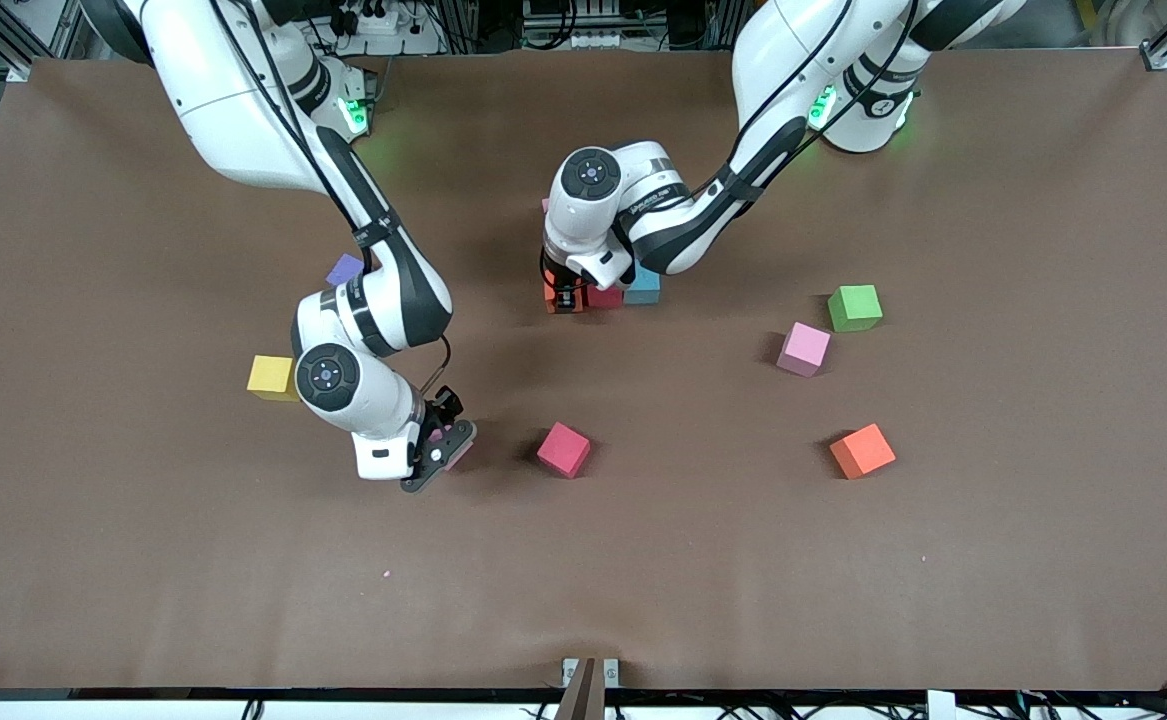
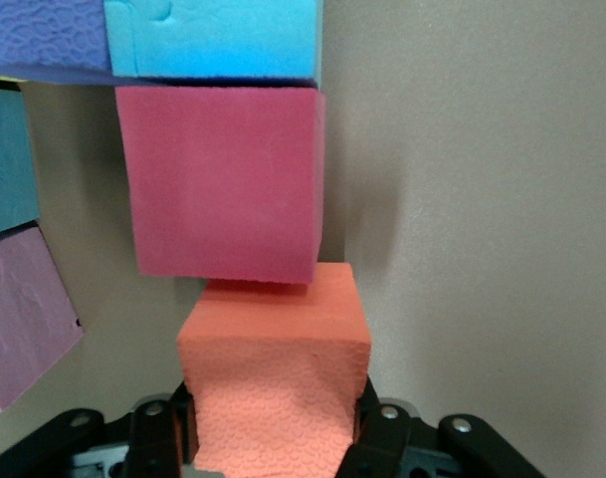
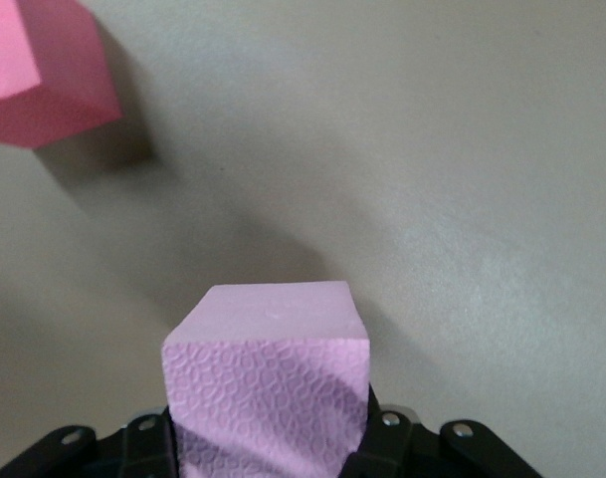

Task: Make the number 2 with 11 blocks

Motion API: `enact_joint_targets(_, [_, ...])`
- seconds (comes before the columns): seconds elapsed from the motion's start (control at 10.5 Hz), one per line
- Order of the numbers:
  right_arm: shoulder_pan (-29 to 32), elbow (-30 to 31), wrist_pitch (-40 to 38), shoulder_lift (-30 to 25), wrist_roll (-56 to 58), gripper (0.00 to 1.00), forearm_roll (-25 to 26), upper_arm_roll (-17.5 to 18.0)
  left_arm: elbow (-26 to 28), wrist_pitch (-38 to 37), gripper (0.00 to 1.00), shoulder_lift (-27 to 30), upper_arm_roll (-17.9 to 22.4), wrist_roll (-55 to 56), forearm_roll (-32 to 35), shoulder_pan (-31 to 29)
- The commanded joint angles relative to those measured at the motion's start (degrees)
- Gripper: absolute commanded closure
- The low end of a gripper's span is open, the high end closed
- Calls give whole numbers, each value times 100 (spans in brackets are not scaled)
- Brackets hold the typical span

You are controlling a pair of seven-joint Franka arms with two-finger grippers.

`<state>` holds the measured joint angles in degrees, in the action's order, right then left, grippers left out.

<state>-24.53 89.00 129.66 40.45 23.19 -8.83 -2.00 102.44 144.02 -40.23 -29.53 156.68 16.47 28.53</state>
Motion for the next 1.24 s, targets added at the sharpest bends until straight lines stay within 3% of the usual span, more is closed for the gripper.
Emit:
enact_joint_targets(0.0, [36,30,-54,-55,-709,54,-40,68,-49,39,62,-20,53,486,190,92])
enact_joint_targets(0.48, [-96,48,-54,-46,-2352,54,-40,77,-40,30,61,-73,123,469,234,92])
enact_joint_targets(0.67, [-96,65,-63,-55,-2459,54,-48,77,-40,39,57,-108,132,469,287,101])
enact_joint_targets(0.76, [-113,65,-63,-46,-2556,54,-40,77,-40,30,50,-108,132,469,287,127])
enact_joint_targets(0.86, [-148,74,-63,-46,-2600,54,-40,77,-40,30,1,-108,132,443,330,144])
enact_joint_targets(1.14, [-183,74,-63,-46,-2671,54,-48,77,-40,30,0,-91,132,425,577,171])
